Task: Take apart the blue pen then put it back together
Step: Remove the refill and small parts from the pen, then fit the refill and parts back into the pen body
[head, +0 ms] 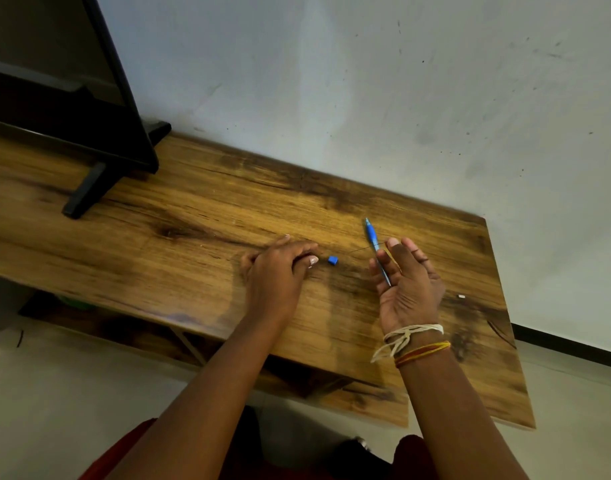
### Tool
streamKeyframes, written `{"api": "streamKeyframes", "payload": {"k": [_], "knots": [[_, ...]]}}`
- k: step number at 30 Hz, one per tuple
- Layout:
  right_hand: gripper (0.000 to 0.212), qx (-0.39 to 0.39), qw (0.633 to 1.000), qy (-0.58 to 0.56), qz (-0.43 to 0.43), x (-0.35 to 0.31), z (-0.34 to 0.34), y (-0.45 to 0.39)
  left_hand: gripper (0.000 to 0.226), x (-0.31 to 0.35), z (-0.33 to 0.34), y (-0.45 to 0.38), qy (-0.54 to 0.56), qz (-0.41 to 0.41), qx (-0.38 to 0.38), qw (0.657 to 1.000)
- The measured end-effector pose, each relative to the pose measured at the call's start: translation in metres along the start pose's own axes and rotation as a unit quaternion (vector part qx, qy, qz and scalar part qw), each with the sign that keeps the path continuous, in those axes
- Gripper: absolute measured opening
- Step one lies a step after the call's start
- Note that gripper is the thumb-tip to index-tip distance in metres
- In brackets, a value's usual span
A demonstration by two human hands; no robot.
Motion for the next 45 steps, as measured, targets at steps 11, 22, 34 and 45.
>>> {"api": "streamKeyframes", "payload": {"k": [11,22,34,45], "knots": [[0.014,0.048,0.997,-0.002,-0.062,-0.027,-0.033,-0.007,0.015,0.067,0.025,0.017,0.096,0.066,-0.009,0.993],[0.014,0.068,0.993,0.033,-0.091,-0.046,-0.066,-0.011,0.026,0.098,0.064,0.021,0.072,-0.136,-0.056,0.987],[0.015,0.069,0.988,0.078,-0.118,-0.052,-0.078,-0.017,0.027,0.094,0.072,0.001,-0.004,-0.169,-0.091,0.981],[0.012,0.049,0.98,0.126,-0.145,-0.043,-0.055,-0.01,0.022,0.085,0.056,-0.01,0.319,-0.335,-0.176,0.869]]}}
Point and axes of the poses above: each hand's wrist, its own y-axis away from the middle knuckle, its own z-axis out of the palm, x = y × z, the point moved 1 cm from there along -y, towards the middle knuckle
